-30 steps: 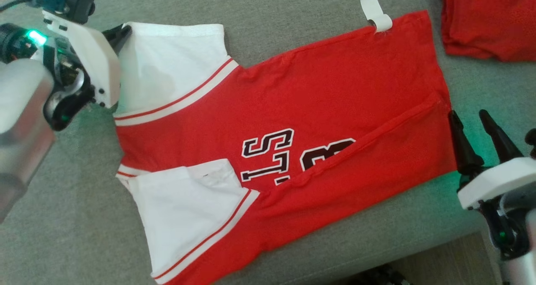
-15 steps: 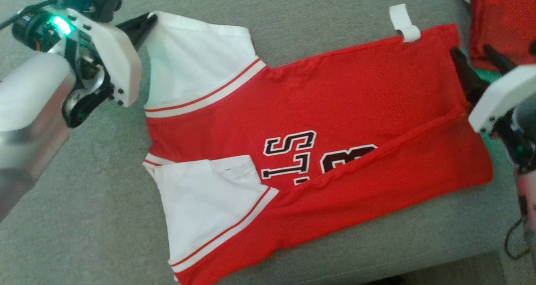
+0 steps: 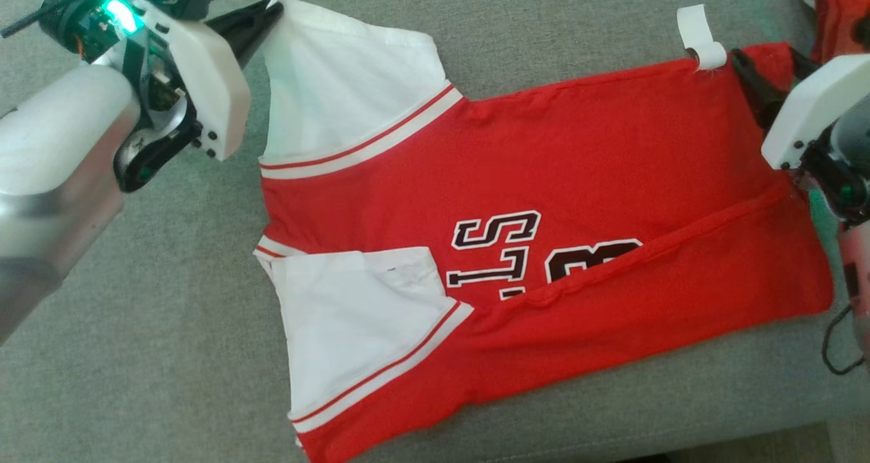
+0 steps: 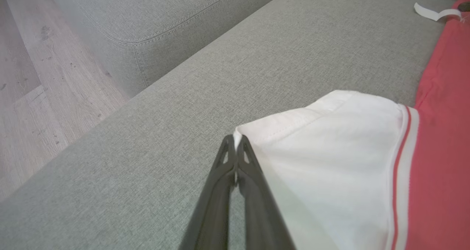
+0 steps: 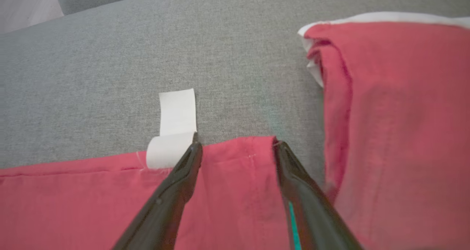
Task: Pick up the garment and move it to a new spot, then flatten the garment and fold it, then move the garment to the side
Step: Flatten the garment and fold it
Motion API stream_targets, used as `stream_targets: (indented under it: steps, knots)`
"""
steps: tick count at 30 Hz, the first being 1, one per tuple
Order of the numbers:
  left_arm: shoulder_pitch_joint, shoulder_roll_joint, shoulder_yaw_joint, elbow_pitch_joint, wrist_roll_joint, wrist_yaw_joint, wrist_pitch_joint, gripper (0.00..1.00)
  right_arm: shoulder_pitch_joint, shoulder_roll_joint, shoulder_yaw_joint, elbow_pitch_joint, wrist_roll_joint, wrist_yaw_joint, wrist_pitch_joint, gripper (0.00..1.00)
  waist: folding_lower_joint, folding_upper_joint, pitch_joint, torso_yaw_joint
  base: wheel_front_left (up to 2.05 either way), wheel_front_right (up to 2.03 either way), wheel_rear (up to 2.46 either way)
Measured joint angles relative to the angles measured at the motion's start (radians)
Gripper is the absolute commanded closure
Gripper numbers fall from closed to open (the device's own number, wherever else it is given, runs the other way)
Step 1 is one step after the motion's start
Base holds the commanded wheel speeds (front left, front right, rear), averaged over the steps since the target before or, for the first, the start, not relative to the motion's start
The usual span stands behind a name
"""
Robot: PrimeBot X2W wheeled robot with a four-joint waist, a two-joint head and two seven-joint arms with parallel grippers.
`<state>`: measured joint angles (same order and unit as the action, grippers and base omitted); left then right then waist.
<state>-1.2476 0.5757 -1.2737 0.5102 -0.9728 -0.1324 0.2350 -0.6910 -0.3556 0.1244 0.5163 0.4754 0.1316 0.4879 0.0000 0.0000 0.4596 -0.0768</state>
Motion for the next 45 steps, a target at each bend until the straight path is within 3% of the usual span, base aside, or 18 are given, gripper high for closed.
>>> stream_targets:
  steps: [1, 3, 4, 6, 7, 8, 9, 16, 25, 32, 39, 45]
  knots:
    - [0.0, 0.0, 0.0, 0.0, 0.0, 0.0, 0.0, 1.0, 0.0, 0.0, 0.0, 0.0, 0.0, 0.0, 0.0, 0.02, 0.0, 0.0, 0.0, 0.0, 0.0, 0.0, 0.0]
    - [-0.002, 0.0, -0.01, 0.001, -0.005, 0.0, 0.0, 1.0, -0.008, 0.0, 0.008, 0.015, 0.0, 0.0, -0.008, 0.2, 0.0, 0.0, 0.0, 0.001, 0.0, 0.0, 0.0]
    - [-0.002, 0.0, -0.016, 0.002, -0.005, 0.0, 0.0, 1.0, -0.013, -0.001, 0.013, 0.021, 0.003, 0.0, -0.01, 0.4, 0.0, 0.0, 0.001, 0.002, 0.0, 0.0, 0.0]
    - [-0.003, 0.0, -0.02, 0.003, -0.005, 0.0, -0.007, 1.0, -0.02, -0.003, 0.023, 0.03, 0.012, 0.0, -0.017, 0.65, 0.0, 0.0, 0.0, 0.003, 0.0, 0.0, 0.0]
    - [-0.003, 0.0, -0.02, 0.004, -0.007, 0.0, -0.008, 1.0, -0.021, -0.003, 0.027, 0.036, 0.012, 0.0, -0.022, 0.71, 0.0, 0.0, 0.0, 0.004, 0.0, 0.0, 0.0]
    - [-0.004, 0.0, -0.021, 0.005, -0.014, 0.0, -0.008, 1.0, -0.022, -0.004, 0.03, 0.042, 0.012, 0.0, -0.026, 0.89, 0.0, 0.0, 0.0, 0.004, 0.0, 0.0, 0.0]
    - [-0.004, 0.0, -0.023, 0.006, -0.015, 0.0, -0.01, 1.0, -0.023, -0.005, 0.033, 0.048, 0.012, 0.0, -0.034, 1.0, 0.0, 0.0, -0.001, 0.005, 0.0, 0.0, 0.0]
    - [-0.009, -0.001, -0.032, 0.025, -0.012, 0.0, -0.049, 1.0, -0.059, -0.011, 0.05, 0.07, 0.017, 0.0, -0.091, 1.0, 0.0, 0.0, -0.008, 0.008, 0.0, 0.0, 0.0]
    - [-0.067, 0.001, -0.043, 0.085, 0.037, 0.0, -0.207, 1.0, -0.107, -0.014, 0.037, 0.089, 0.029, 0.0, -0.163, 1.0, 0.0, 0.0, -0.035, 0.016, 0.0, 0.0, 0.0]
    - [-0.059, -0.033, -0.042, 0.12, 0.027, 0.0, -0.269, 1.0, -0.094, -0.041, 0.027, 0.108, 0.037, 0.0, -0.179, 1.0, -0.0001, 0.0, -0.075, 0.046, 0.0, 0.0, 0.0]
    - [0.034, -0.029, -0.043, 0.049, 0.027, 0.0, -0.314, 1.0, 0.021, -0.063, -0.016, 0.11, 0.053, 0.0, -0.19, 1.0, -0.0001, 0.0, -0.121, 0.093, 0.0, 0.0, 0.0]
    - [0.14, 0.024, -0.044, -0.091, 0.026, 0.031, -0.326, 1.0, 0.12, -0.069, -0.069, 0.072, 0.071, 0.0, -0.195, 1.0, -0.0002, 0.0, -0.172, 0.126, 0.0, 0.0, 0.0]
